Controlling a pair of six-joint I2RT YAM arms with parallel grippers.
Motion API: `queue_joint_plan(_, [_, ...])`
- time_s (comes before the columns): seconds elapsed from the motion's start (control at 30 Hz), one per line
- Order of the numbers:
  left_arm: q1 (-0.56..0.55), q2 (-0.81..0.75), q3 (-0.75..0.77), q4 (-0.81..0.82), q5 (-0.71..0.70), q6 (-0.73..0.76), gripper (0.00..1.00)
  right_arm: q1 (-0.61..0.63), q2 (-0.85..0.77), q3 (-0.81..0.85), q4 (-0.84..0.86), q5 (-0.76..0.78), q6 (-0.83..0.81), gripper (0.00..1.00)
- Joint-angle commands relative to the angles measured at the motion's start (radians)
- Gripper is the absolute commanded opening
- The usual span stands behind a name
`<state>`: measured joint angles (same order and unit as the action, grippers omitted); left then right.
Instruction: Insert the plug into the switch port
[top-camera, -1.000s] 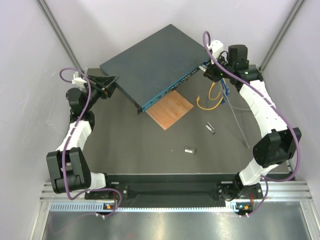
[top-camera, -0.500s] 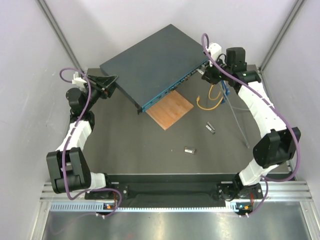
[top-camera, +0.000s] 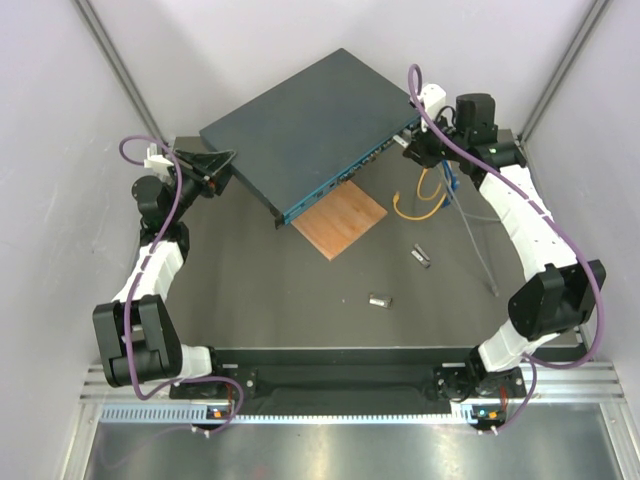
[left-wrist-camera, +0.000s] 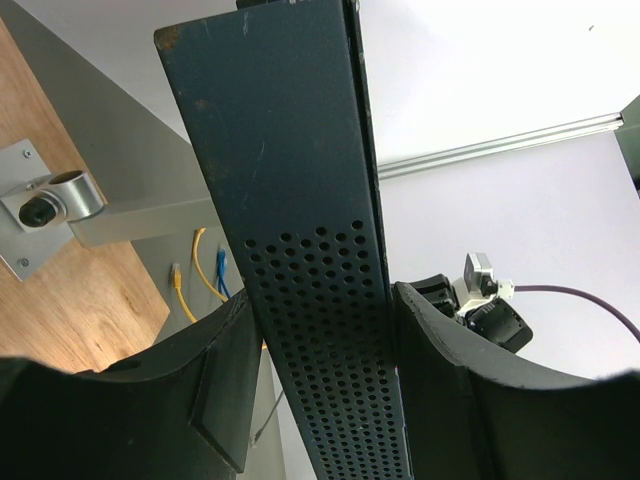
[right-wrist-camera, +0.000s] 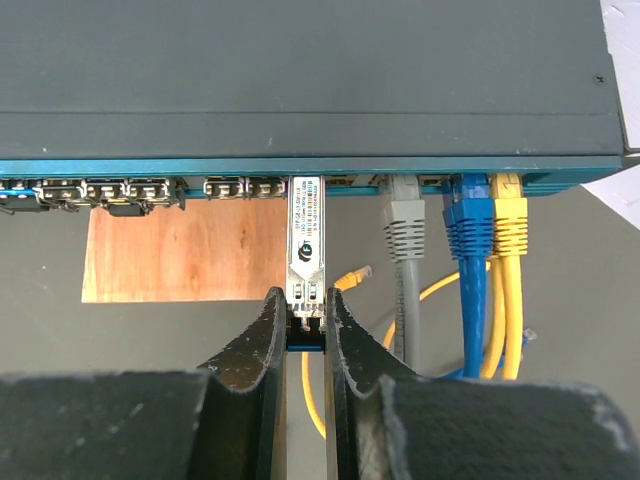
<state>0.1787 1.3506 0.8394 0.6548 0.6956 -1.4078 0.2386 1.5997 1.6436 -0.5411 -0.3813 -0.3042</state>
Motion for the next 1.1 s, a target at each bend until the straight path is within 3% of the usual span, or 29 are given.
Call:
queue_joint_plan(0.0, [-0.018, -0.013, 0.029, 0.075, 0.008, 0.067, 0.0, 0.01, -0.038, 0.007, 0.058, -0.031, 0.019, 0.0])
queue_joint_plan(1.07, [-0.016, -0.027, 0.023, 0.074, 0.008, 0.066, 0.0, 0.01, -0.021, -0.059, 0.201, -0.048, 0.063, 0.0])
